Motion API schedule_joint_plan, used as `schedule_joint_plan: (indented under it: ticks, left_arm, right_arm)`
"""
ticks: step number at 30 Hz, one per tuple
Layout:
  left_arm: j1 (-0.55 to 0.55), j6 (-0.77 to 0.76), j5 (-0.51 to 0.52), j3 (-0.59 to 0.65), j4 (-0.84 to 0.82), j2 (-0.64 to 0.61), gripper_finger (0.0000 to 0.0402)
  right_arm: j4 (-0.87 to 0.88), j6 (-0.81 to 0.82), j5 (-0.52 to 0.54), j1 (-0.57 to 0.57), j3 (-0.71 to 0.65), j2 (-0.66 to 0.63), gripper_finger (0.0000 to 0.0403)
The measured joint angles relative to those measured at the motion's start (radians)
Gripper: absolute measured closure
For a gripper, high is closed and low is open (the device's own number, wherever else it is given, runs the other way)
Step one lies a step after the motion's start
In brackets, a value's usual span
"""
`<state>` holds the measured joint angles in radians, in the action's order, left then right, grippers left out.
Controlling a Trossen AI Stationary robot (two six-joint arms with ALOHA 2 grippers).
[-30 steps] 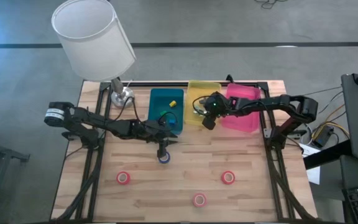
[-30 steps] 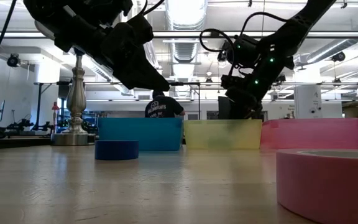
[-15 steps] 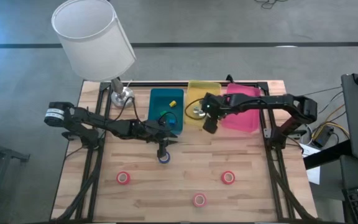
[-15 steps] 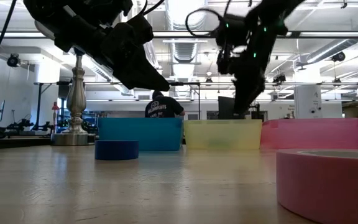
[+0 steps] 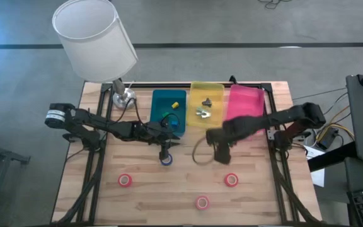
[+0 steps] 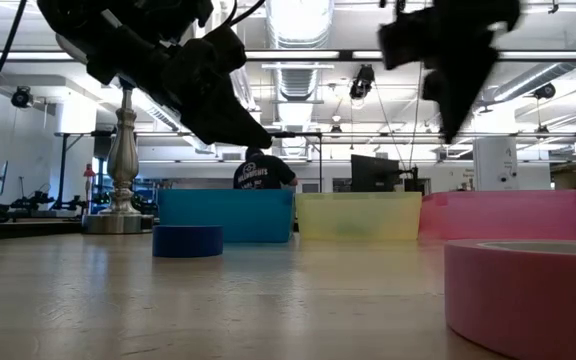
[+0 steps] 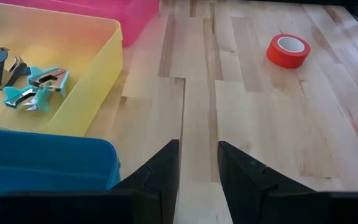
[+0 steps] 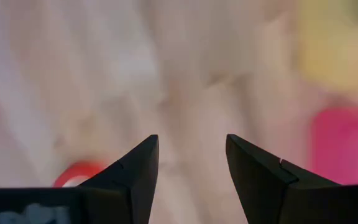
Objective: Pick and place Stapler, Stapler remover, tape
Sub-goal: Put the right orange tape on the pink bin
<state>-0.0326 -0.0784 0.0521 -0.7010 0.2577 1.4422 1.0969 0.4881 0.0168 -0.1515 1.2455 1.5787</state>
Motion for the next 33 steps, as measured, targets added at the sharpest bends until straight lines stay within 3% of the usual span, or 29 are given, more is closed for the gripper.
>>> schedule_joint_plan:
  ticks: [4, 8, 13, 17, 33]
  left_arm:
    - [0.000, 0.000, 0.000, 0.000, 0.000, 0.000, 0.0289]
    - [0.000, 0.000, -0.001, 0.000, 0.004, 0.000, 0.0289]
    - [0.000, 0.000, -0.001, 0.000, 0.004, 0.000, 0.0289]
    - [0.000, -0.002, -0.002, 0.000, 0.019, 0.000, 0.0289]
    - [0.000, -0.004, -0.005, 0.000, 0.023, 0.000, 0.0289]
  right_arm:
    - [-0.004, 0.128, -0.097, -0.124, -0.065, 0.000, 0.0220]
    - [-0.024, 0.278, -0.104, -0.216, -0.152, 0.000, 0.0220]
    - [-0.204, 0.377, -0.156, -0.276, -0.267, 0.000, 0.0220]
    - [-0.308, 0.432, -0.161, -0.296, -0.319, 0.000, 0.0220]
    - [-0.456, 0.451, -0.130, -0.303, -0.447, -0.001, 0.0220]
